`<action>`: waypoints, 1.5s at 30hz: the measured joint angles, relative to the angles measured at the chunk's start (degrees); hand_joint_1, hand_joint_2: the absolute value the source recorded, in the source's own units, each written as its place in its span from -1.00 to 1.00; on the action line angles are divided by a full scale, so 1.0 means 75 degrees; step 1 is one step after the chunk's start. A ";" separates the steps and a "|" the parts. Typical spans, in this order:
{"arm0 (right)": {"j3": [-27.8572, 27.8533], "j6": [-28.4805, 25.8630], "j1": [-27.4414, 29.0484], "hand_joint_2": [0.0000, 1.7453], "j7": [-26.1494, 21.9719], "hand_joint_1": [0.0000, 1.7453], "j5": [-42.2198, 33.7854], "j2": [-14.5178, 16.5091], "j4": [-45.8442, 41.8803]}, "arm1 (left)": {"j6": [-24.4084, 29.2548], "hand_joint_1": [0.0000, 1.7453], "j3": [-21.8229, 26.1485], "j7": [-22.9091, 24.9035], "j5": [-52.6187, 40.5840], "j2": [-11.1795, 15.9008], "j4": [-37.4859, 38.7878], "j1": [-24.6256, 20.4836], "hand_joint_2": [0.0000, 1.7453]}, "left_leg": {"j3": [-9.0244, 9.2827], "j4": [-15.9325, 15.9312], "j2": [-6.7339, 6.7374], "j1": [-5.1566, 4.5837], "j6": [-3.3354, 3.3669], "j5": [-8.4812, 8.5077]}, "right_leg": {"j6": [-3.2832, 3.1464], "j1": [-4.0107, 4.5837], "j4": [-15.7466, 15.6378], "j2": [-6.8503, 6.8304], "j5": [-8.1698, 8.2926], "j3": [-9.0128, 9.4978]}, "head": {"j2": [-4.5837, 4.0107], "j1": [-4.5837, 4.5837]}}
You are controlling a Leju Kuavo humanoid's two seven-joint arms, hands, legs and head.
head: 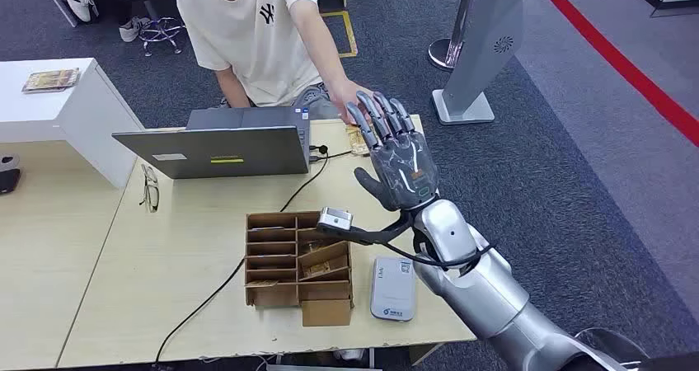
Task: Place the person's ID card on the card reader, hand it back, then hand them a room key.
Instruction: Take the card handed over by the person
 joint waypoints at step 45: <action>0.0255 0.0234 -0.0275 1.00 0.0000 1.00 0.0170 0.0431 0.1001 | -0.0273 -1.00 0.1112 -0.0109 -0.0892 -0.0066 0.0003 -0.0250 -1.00 | 0.0001 0.0001 0.0002 -0.0001 0.0000 0.0000 | 0.0001 -0.0001 0.0000 0.0002 0.0001 -0.0001 | 0.0000 0.0001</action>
